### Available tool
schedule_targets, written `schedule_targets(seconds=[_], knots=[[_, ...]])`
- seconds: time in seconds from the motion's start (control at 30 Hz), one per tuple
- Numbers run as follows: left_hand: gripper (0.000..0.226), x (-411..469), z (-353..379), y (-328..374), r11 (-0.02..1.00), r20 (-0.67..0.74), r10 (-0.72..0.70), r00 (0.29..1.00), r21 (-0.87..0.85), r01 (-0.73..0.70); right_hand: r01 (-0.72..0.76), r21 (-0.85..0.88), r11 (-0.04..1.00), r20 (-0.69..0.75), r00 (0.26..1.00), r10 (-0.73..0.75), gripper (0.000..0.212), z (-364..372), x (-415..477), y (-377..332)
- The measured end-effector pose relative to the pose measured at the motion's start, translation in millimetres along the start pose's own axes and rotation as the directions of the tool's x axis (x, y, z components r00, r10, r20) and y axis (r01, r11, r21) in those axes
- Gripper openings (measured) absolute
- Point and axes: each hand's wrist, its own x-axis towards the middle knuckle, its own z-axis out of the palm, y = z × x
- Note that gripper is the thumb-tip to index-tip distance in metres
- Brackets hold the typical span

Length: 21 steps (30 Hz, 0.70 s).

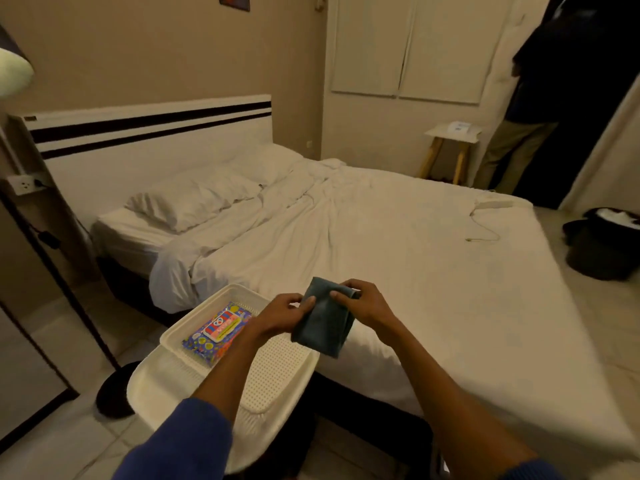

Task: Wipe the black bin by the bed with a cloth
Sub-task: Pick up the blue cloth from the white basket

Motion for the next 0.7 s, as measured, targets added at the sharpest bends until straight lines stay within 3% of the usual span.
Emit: schedule_targets(seconds=[0.2, 0.3, 0.4, 0.5, 0.57, 0.7], knots=[[0.042, -43.6, 75.7, 57.7, 0.988, 0.042, 0.139, 0.989, -0.08, -0.136, -0.091, 0.327, 0.941, -0.192, 0.968, 0.16, 0.045, -74.8, -76.4, 9.6], [0.041, -64.9, 117.5, 70.7, 0.979, 0.049, 0.186, 0.981, -0.094, -0.181, -0.095, 0.485, 0.869, -0.226, 0.947, 0.23, 0.034, -92.0, -118.9, 25.8], [0.034, -81.5, 157.9, 76.4, 0.971, 0.057, 0.219, 0.974, -0.112, -0.211, -0.111, 0.599, 0.793, -0.261, 0.909, 0.324, 0.039, -104.1, -158.3, 48.3], [0.027, -94.9, 197.3, 75.5, 0.959, 0.072, 0.264, 0.962, -0.127, -0.254, -0.226, 0.627, 0.746, -0.26, 0.842, 0.473, 0.055, -111.2, -192.9, 73.7], [0.03, -98.4, 223.5, 71.1, 0.959, 0.095, 0.267, 0.959, -0.126, -0.255, -0.31, 0.621, 0.72, -0.23, 0.806, 0.545, 0.055, -114.9, -212.6, 91.7], [0.027, -98.6, 270.4, 68.2, 0.947, 0.143, 0.316, 0.938, -0.108, -0.302, -0.213, 0.588, 0.781, -0.367, 0.79, 0.491, 0.044, -132.8, -235.8, 124.3]])
